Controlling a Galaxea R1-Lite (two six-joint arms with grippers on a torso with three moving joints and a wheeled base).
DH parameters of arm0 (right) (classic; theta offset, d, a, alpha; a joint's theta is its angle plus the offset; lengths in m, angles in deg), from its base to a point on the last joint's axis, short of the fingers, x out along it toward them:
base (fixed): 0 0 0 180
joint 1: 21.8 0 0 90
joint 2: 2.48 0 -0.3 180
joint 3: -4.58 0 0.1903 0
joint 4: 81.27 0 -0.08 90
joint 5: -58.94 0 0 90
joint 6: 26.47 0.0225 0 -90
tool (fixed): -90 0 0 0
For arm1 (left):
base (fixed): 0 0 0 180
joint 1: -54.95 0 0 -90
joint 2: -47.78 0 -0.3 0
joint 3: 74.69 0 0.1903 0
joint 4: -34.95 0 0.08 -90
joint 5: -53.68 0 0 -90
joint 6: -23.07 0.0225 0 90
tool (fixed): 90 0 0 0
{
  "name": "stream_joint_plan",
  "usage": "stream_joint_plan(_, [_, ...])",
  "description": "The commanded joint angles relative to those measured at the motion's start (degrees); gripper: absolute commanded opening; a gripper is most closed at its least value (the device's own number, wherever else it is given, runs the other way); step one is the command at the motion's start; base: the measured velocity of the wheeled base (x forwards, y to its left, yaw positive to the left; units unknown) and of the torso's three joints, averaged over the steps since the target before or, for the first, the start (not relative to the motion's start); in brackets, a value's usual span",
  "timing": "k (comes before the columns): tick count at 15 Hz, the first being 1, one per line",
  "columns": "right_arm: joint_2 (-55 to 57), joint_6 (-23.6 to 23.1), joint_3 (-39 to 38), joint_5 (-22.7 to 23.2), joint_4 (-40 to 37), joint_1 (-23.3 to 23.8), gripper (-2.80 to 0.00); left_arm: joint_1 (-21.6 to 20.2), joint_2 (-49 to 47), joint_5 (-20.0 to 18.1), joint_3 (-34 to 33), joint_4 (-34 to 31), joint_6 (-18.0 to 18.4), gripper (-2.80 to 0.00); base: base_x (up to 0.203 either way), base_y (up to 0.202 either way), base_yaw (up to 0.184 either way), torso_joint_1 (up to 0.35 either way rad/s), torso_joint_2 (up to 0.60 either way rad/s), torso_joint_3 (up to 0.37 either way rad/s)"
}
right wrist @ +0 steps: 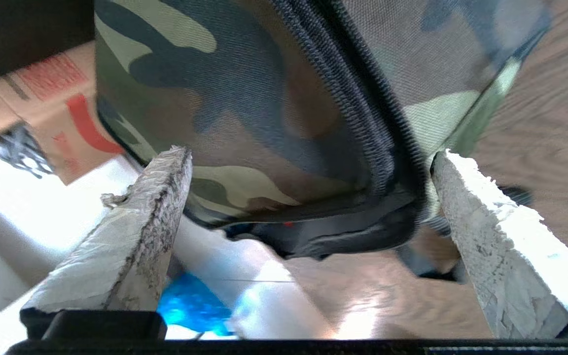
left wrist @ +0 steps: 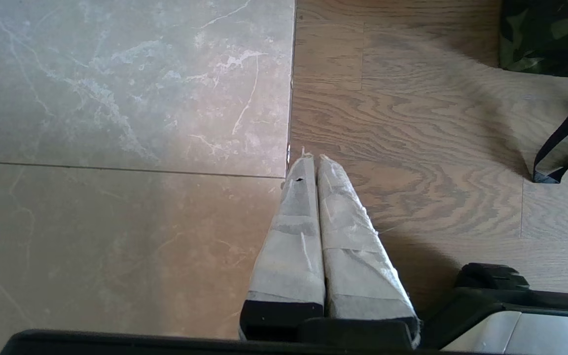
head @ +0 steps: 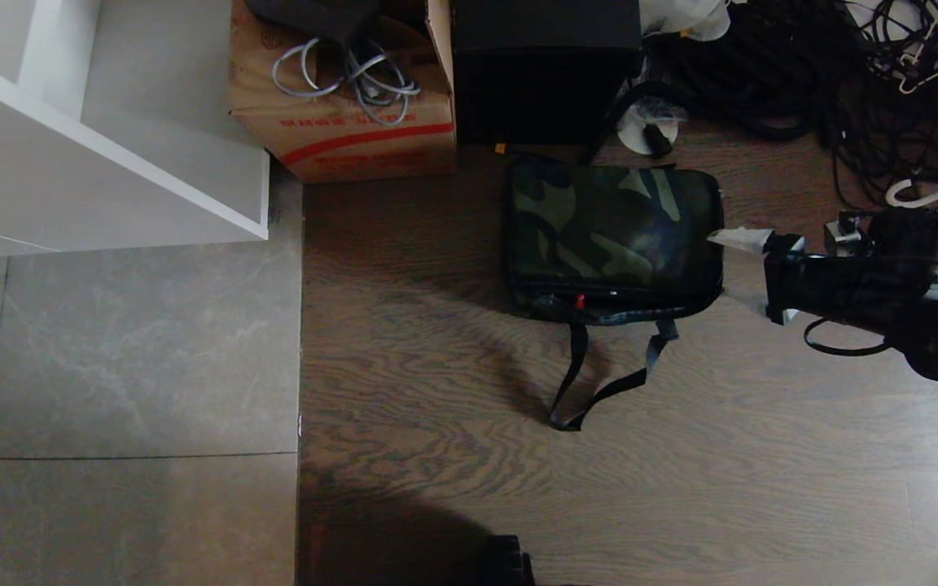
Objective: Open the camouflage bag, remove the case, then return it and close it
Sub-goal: Open the top of the storage box
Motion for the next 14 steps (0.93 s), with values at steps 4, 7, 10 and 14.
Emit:
stream_joint_plan(4, [-1.18,4.20,0.35,1.24,-2.07,-0.02,0.00,-0.02,0.02,0.03,-0.62,0.03,-0.03,-2.80,0.000,0.000,0.000,0.000,0.00,0.000])
stream_joint_plan(7, [-1.13,4.07,0.35,1.41,-2.16,-0.08,0.00,-0.02,0.02,0.03,-0.62,0.03,-0.03,-2.80,0.000,0.000,0.000,0.000,0.00,0.000])
stream_joint_plan(10, [-1.38,4.47,0.55,1.43,-2.33,-0.11,0.00,0.05,0.02,0.03,-0.62,-0.04,-0.03,-2.80,0.000,0.000,0.000,0.000,0.00,0.000])
stream_joint_plan(14, [-1.71,4.54,0.63,1.84,-2.33,-0.28,0.00,-0.02,0.02,0.03,-0.62,-0.06,-0.03,-2.80,0.000,0.000,0.000,0.000,0.00,0.000])
